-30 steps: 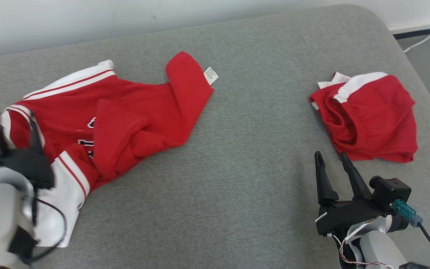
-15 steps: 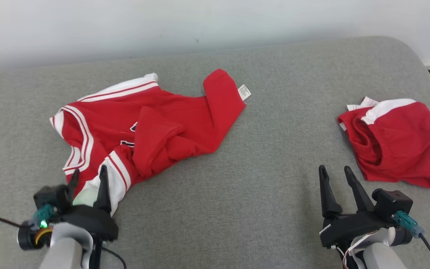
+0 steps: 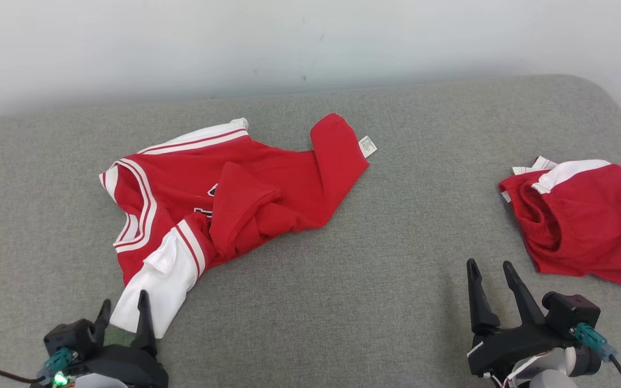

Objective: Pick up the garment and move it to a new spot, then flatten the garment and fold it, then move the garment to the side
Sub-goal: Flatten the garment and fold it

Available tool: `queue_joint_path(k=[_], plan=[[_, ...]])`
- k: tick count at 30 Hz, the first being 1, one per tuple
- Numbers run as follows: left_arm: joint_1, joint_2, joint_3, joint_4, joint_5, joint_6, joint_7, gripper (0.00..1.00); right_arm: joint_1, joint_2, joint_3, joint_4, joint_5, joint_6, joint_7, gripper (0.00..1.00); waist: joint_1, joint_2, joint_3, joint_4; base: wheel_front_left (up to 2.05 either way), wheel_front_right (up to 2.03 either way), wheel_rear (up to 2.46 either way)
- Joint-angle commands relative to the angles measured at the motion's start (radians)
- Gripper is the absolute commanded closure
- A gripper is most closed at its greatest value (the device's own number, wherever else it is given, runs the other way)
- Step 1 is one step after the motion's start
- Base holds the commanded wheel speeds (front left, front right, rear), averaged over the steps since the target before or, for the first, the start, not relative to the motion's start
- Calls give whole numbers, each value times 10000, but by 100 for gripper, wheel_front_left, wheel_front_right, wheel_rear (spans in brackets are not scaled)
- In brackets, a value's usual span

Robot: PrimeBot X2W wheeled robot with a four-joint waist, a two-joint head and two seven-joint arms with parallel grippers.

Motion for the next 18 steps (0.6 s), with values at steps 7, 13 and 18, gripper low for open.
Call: queue_joint_path(k=[7, 13, 18], plan=[[69, -39, 355, 206, 208, 37, -6, 0, -68, -5, 81, -101, -108, 0, -2, 0, 2, 1, 53, -11, 0, 0, 0], [157, -95, 355, 332, 312, -81, -6, 0, -75, 2, 11, -205, -128, 0, -2, 0, 2, 1, 49, 34, 0, 0, 0], [161, -113, 184, 560, 540, -210, -6, 77, -52, 49, -49, -280, -189, 0, -2, 0, 2, 1, 27, 103, 0, 0, 0]])
